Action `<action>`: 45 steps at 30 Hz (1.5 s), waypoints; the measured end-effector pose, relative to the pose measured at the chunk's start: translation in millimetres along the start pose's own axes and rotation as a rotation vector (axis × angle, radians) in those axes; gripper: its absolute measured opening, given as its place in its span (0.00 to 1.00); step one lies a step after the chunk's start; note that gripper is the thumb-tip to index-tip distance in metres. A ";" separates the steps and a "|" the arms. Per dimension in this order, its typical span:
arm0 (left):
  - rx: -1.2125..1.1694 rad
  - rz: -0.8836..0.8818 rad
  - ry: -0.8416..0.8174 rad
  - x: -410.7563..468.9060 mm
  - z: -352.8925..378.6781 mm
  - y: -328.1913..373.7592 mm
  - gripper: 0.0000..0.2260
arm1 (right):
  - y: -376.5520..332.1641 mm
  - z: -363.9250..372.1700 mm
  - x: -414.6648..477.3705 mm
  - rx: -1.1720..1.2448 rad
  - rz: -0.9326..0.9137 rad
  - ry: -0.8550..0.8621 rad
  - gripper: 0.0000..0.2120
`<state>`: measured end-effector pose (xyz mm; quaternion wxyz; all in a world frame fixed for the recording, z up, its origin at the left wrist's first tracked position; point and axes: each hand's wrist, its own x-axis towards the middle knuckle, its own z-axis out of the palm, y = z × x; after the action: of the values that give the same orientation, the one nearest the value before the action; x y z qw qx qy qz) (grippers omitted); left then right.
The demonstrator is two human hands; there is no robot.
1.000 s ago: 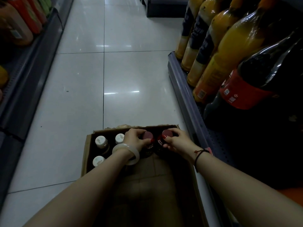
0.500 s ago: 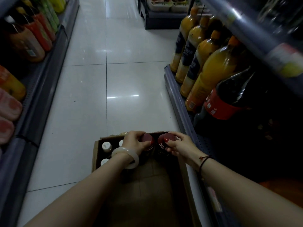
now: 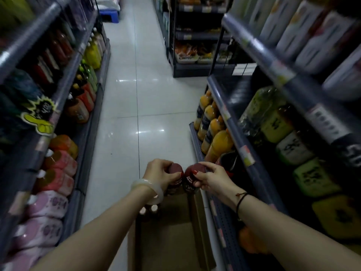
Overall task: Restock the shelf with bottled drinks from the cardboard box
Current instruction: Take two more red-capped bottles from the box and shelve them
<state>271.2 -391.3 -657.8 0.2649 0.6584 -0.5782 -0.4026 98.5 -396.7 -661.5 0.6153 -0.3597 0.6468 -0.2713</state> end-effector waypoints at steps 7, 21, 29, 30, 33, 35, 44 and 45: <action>0.045 0.064 -0.015 -45.9 -100.0 140.6 0.11 | -138.5 -17.4 -113.9 -0.015 -0.056 -0.017 0.22; 0.073 0.160 0.036 -121.3 -205.7 341.8 0.11 | -303.6 -60.5 -276.6 -0.003 -0.204 0.031 0.16; 0.102 0.218 0.011 -156.9 -208.6 395.2 0.11 | -319.3 -91.4 -341.4 0.033 -0.263 0.040 0.11; 0.098 0.234 -0.007 -161.4 -208.5 401.1 0.11 | -320.3 -94.7 -348.5 0.043 -0.265 0.043 0.10; 0.124 0.291 -0.048 -171.1 -208.5 415.0 0.10 | -323.7 -102.8 -371.2 0.040 -0.275 0.078 0.08; 0.146 0.326 -0.062 -175.7 -209.1 422.6 0.10 | -325.6 -105.8 -387.7 0.058 -0.282 0.104 0.09; 0.205 0.492 -0.173 -207.7 -211.7 452.2 0.12 | -309.3 -106.6 -461.9 0.183 -0.268 0.298 0.16; 0.202 0.511 -0.191 -212.7 -211.0 454.2 0.11 | -306.2 -105.4 -470.4 0.197 -0.268 0.317 0.16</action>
<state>197.3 -295.3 -127.3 0.2354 0.4734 -0.7848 -0.3233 26.8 -212.3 -125.8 0.4967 -0.3334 0.6523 -0.4654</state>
